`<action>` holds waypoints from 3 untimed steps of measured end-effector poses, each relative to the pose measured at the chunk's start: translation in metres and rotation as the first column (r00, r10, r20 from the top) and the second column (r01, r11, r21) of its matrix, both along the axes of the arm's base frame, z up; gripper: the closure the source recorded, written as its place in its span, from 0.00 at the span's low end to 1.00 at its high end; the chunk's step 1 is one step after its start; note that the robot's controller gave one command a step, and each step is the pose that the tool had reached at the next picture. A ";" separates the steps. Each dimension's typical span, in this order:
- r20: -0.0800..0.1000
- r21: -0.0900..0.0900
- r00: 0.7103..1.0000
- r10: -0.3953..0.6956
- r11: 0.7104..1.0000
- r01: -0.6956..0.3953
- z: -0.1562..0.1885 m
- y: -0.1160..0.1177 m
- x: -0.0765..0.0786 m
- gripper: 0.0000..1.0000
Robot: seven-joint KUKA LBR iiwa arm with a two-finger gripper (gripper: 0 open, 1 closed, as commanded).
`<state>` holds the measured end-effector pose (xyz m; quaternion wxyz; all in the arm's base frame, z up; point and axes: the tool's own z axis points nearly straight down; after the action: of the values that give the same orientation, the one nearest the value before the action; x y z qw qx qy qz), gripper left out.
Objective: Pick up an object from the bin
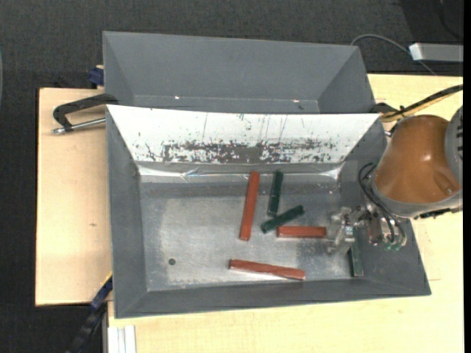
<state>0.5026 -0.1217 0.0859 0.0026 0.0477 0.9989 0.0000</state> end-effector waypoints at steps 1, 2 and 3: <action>0.002 0.000 1.000 0.014 1.000 -0.014 0.172 0.010 0.009 1.00; 0.000 0.000 1.000 0.014 1.000 -0.014 0.171 0.010 0.008 1.00; 0.005 -0.003 0.995 0.102 0.995 -0.102 0.145 0.022 0.006 1.00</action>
Offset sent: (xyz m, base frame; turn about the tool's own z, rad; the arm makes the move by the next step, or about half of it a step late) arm 0.0000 0.0000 0.0000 0.0000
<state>0.5085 -0.0992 0.2307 0.0052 -0.0032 1.0000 -0.0011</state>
